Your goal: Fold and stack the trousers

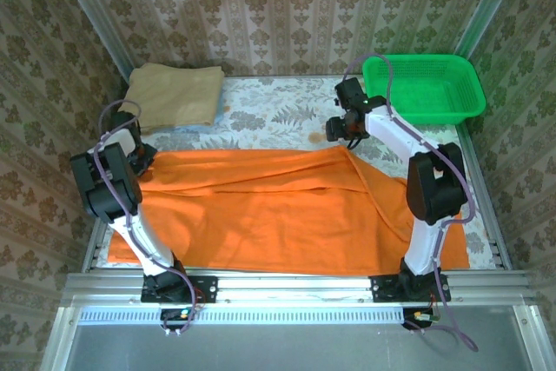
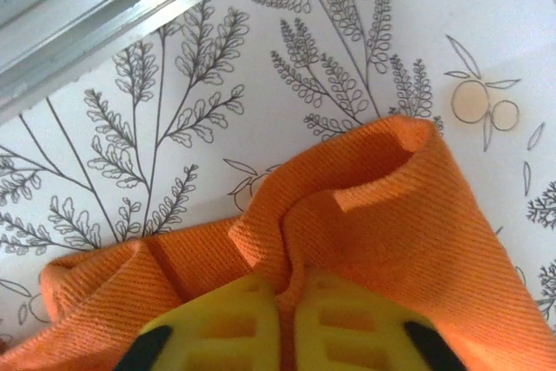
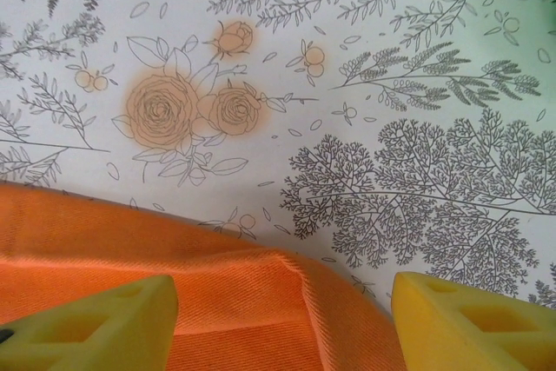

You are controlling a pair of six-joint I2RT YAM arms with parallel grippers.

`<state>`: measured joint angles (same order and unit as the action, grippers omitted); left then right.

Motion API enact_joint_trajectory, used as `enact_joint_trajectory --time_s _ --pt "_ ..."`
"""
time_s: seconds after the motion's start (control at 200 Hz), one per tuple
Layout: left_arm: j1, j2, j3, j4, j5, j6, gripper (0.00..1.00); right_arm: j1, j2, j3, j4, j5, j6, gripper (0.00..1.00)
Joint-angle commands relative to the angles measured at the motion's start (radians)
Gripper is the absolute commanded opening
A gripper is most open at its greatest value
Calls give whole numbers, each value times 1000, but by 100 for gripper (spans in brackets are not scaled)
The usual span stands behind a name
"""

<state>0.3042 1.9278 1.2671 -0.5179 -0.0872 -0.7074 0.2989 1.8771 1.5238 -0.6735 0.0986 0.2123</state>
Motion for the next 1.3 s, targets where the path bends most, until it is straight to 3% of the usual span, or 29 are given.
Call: enact_joint_trajectory --time_s 0.0,0.235,0.655,0.91,1.09,1.23,1.295 --pt "-8 -37 16 -43 -4 10 5 -3 -25 -4 -14 20 -1 68" --pt "-25 -102 68 -93 -44 42 0 -7 6 7 -11 31 -8 68" --pt "-3 -261 44 -105 0 46 0 -20 78 70 -95 31 -58 70" --pt "3 -263 103 -137 41 66 0 -25 181 138 -169 61 -135 70" --pt "-2 -251 129 -147 50 81 0 -23 177 96 -174 -13 -146 58" --pt "1 -254 142 -159 49 88 0 -26 188 84 -170 3 -143 37" --pt "1 -255 145 -160 52 92 0 -25 186 88 -176 -15 -146 36"
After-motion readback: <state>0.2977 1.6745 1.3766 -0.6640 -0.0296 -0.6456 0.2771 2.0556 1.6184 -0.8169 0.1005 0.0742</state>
